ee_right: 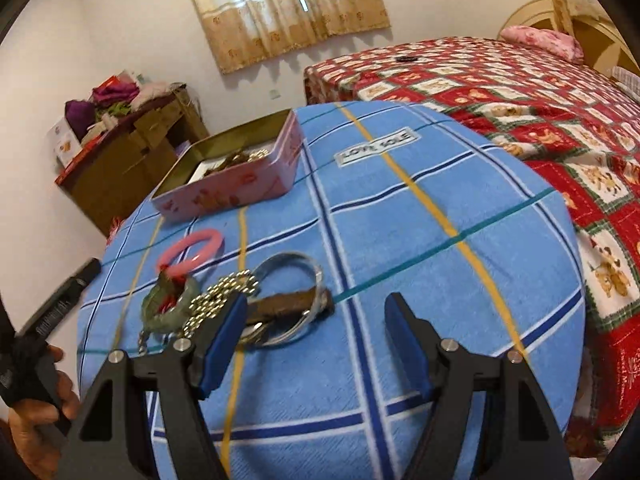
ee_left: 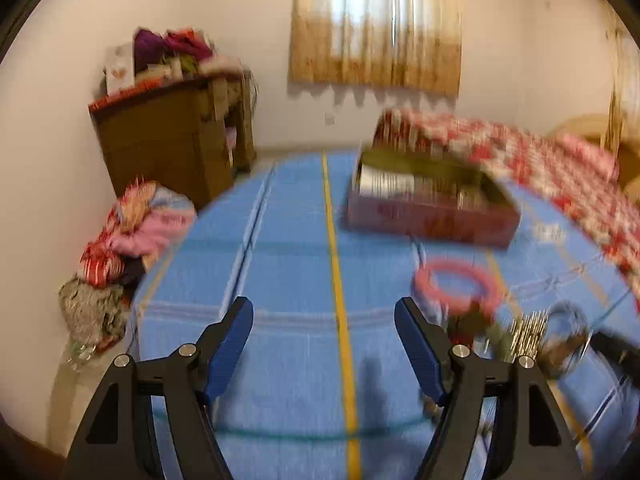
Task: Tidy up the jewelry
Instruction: 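Move the right tool back to the pile and grasp the brown-strap watch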
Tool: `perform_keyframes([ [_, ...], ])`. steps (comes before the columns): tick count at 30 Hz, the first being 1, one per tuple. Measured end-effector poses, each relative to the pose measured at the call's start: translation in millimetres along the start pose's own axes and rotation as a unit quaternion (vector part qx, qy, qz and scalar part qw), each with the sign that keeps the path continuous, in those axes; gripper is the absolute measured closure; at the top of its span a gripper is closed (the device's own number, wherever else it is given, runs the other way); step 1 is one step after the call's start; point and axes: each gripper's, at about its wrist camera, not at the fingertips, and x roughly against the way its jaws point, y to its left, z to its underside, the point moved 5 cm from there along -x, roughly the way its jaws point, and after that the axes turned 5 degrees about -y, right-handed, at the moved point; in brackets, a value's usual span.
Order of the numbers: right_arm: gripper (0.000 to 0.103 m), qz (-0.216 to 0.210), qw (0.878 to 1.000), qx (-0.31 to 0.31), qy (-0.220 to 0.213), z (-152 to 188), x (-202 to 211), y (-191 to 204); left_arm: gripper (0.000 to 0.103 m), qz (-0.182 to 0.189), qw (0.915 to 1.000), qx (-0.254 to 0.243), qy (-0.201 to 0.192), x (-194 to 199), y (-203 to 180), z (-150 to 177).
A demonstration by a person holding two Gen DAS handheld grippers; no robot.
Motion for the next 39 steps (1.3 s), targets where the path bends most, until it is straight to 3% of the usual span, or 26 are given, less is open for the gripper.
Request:
perform_keyframes([
  [9, 0.029, -0.042, 0.998, 0.052, 0.012, 9, -5, 40, 0.029, 0.025, 0.9978, 0.045, 0.041, -5, 13, 8],
  [15, 0.029, -0.001, 0.99, 0.144, 0.001, 8, -10, 51, 0.029, 0.039, 0.9977, 0.038, 0.041, -2, 7, 9],
  [19, 0.029, -0.038, 0.973, 0.227, 0.025, 8, -15, 58, 0.029, 0.039, 0.9977, 0.035, 0.044, -4, 7, 9],
  [21, 0.032, -0.06, 0.96, 0.267, 0.057, 12, -25, 59, 0.029, 0.039, 0.9976, 0.037, 0.044, -5, 8, 8],
  [24, 0.032, -0.044, 0.94, 0.33, 0.081, 15, -38, 54, 0.029, 0.037, 0.9973, 0.043, 0.046, -6, 10, 8],
  [26, 0.034, -0.045, 0.935, 0.34, 0.092, 15, -44, 51, 0.029, 0.036, 0.9971, 0.045, 0.05, -8, 10, 8],
  [30, 0.035, -0.065, 0.94, 0.317, 0.104, 11, -44, 46, 0.029, 0.033, 0.9972, 0.042, 0.053, -8, 11, 8],
  [33, 0.037, -0.095, 0.952, 0.266, 0.116, 4, -40, 41, 0.029, 0.035, 0.9972, 0.041, 0.052, -8, 10, 8],
  [34, 0.048, -0.11, 0.956, 0.247, 0.116, -1, -38, 40, 0.029, 0.036, 0.9971, 0.041, 0.053, -8, 10, 9],
  [39, 0.048, -0.102, 0.978, 0.153, 0.098, -26, -43, 17, 0.029, 0.041, 0.9967, 0.045, 0.054, -8, 9, 8],
])
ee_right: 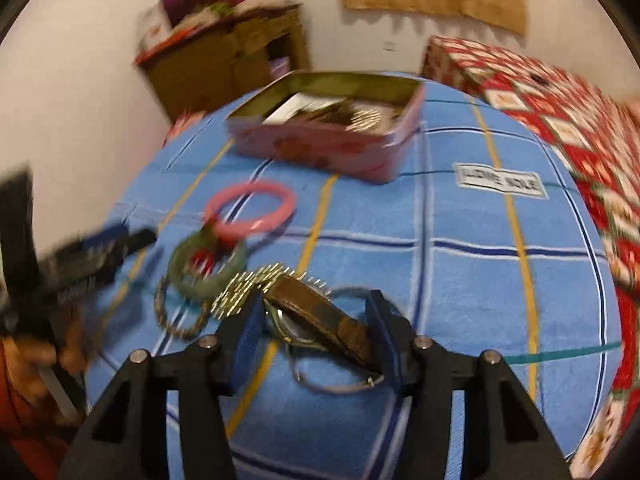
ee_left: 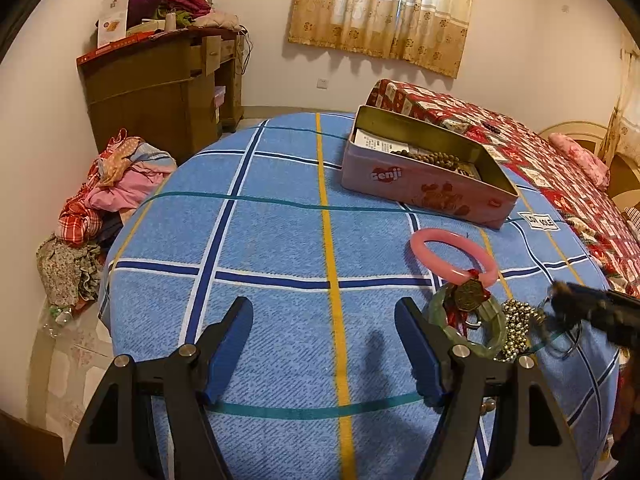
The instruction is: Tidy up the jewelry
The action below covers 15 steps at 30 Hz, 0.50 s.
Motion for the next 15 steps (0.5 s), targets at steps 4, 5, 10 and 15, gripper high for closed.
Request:
perform_keyframes([
  [4, 0.051, -0.015, 0.996, -0.083, -0.021, -10, -3, -33, 0.029, 0.002, 1.0, 0.002, 0.004, -2, 1, 0],
  [5, 0.051, -0.014, 0.995, -0.093, -0.025, -12, -3, -38, 0.029, 0.002, 1.0, 0.003, 0.005, -2, 0, -1],
  [10, 0.051, 0.039, 0.992, -0.111, -0.044, -16, 3, -63, 0.029, 0.004, 1.0, 0.005, 0.007, -4, -1, -2],
  [15, 0.051, 0.06, 0.986, -0.143, -0.056, -12, 18, -81, 0.029, 0.006, 1.0, -0.002, 0.004, -5, -6, -4],
])
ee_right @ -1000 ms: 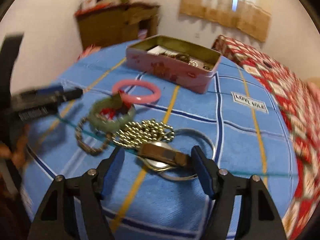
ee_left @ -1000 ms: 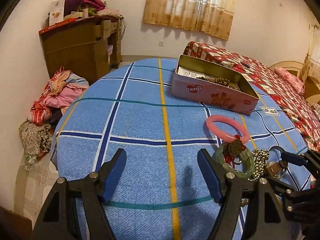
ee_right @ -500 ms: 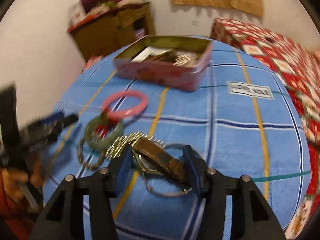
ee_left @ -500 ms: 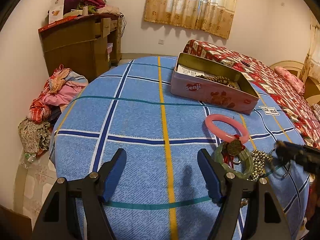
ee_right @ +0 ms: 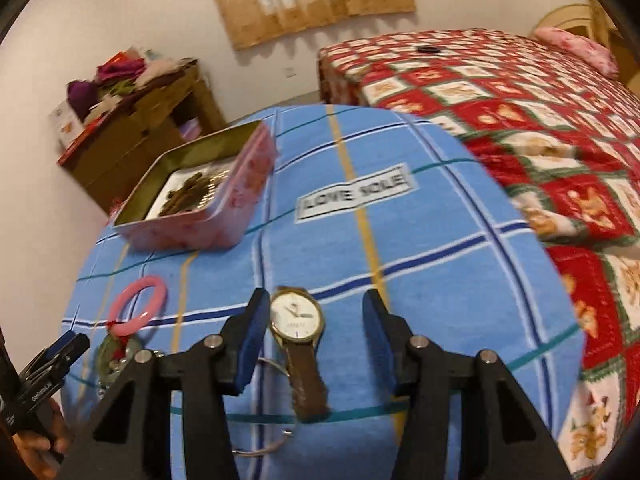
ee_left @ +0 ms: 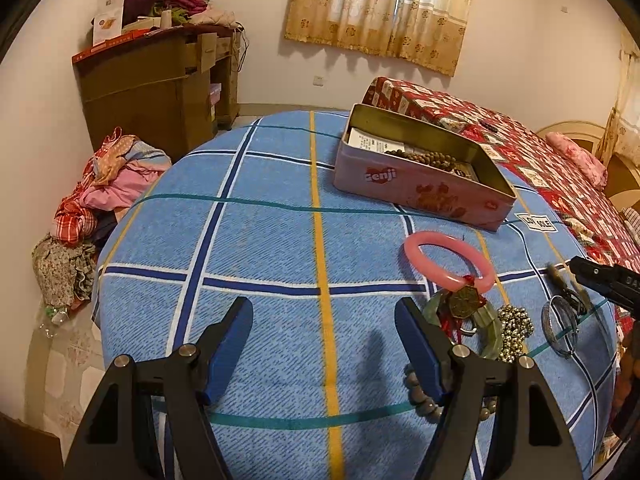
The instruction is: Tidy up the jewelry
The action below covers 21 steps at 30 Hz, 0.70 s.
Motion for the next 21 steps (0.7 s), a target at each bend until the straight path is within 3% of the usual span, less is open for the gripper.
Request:
perform_keyframes([
  [3, 0.051, -0.009, 1.0, 0.02, 0.002, 4, 4, 12, 0.029, 0.0, 1.0, -0.002, 0.0, 0, -2, 0],
  [6, 0.051, 0.028, 0.996, 0.09, 0.006, 11, -7, 33, 0.029, 0.0, 1.0, -0.005, 0.0, 0, -3, -2],
  [12, 0.059, 0.066, 0.99, 0.115, 0.036, 17, -24, 31, 0.029, 0.008, 0.9999, -0.01, -0.009, 2, -6, -11],
  [16, 0.061, 0.104, 0.983, 0.146, 0.046, 17, -27, 34, 0.029, 0.036, 0.9991, -0.022, -0.007, -1, -16, -22],
  [21, 0.065, 0.101, 0.985, 0.13, 0.048, 14, -27, 31, 0.029, 0.073, 0.9958, -0.055, -0.003, -7, -32, -34],
])
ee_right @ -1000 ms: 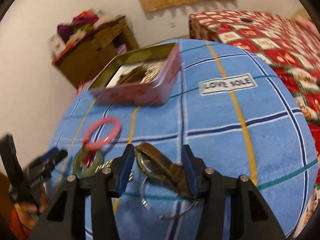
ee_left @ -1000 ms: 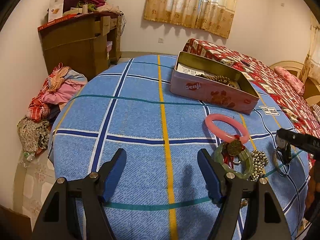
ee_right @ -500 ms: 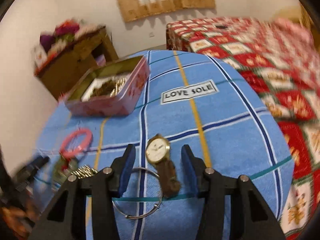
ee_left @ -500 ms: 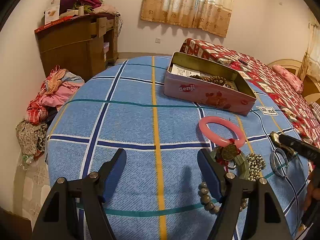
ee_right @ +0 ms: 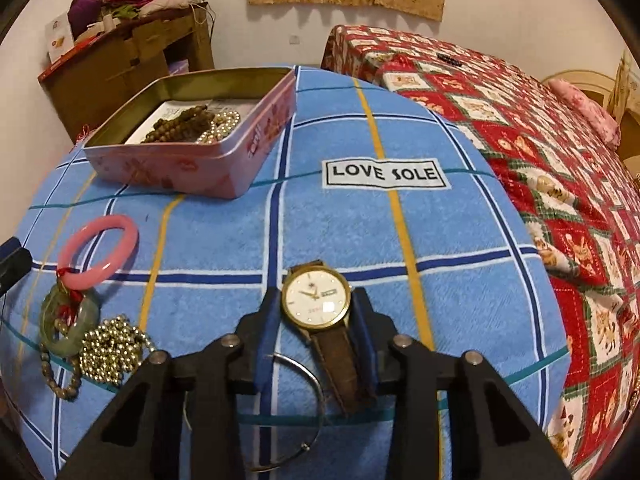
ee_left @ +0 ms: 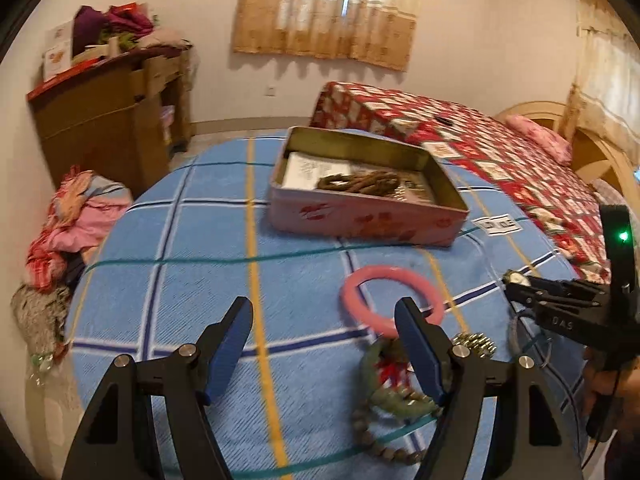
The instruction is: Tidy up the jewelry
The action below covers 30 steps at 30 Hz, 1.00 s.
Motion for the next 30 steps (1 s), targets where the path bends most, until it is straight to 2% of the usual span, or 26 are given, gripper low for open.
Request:
perform_keyframes([
  [3, 0.065, -0.021, 0.999, -0.038, -0.014, 0, 4, -4, 0.029, 0.021, 0.9996, 0.004, 0.018, -13, -2, -7],
  [6, 0.065, -0.048, 0.994, -0.084, -0.044, -3, 18, -10, 0.029, 0.027, 0.9983, 0.015, 0.049, -33, -3, -11],
  [8, 0.065, -0.049, 0.994, -0.085, -0.056, -6, 25, -8, 0.03, 0.02, 0.9971, 0.008, 0.074, -47, -4, -10],
  [11, 0.065, -0.045, 0.994, -0.069, -0.073, -7, 35, 1, 0.033, 0.028, 0.9958, -0.004, 0.087, -56, -11, -10],
  [13, 0.065, -0.045, 0.994, -0.062, -0.079, -7, 38, 7, 0.063, 0.025, 0.9937, -0.016, 0.108, -67, -15, -5],
  [14, 0.065, -0.046, 0.994, -0.062, -0.081, -8, 39, 9, 0.068, 0.014, 0.9945, -0.03, 0.099, -68, -16, -5],
  [16, 0.065, -0.054, 0.993, -0.063, -0.085, -9, 40, 12, 0.085, -0.002, 0.9922, -0.073, 0.1, -72, -21, -2],
  [18, 0.065, -0.062, 0.992, -0.065, -0.088, -11, 41, 16, 0.089, 0.02, 0.9923, -0.067, 0.102, -74, -21, -1],
  [20, 0.065, -0.066, 0.992, -0.064, -0.09, -12, 41, 18, 0.091, 0.052, 0.9935, -0.04, 0.093, -72, -17, -2],
  [22, 0.065, -0.068, 0.991, -0.064, -0.094, -12, 43, 21, 0.092, 0.057, 0.9958, -0.028, 0.065, -64, -12, -7],
  [26, 0.065, -0.073, 0.989, -0.074, -0.104, -11, 50, 22, 0.093, 0.094, 0.9954, 0.007, -0.014, -25, -6, -26],
  [28, 0.065, -0.072, 0.989, -0.076, -0.106, -11, 52, 23, 0.095, 0.096, 0.9942, 0.008, -0.048, -8, -4, -34],
  [30, 0.065, -0.073, 0.988, -0.078, -0.108, -12, 52, 24, 0.095, 0.093, 0.9937, 0.004, -0.062, -3, -4, -42],
])
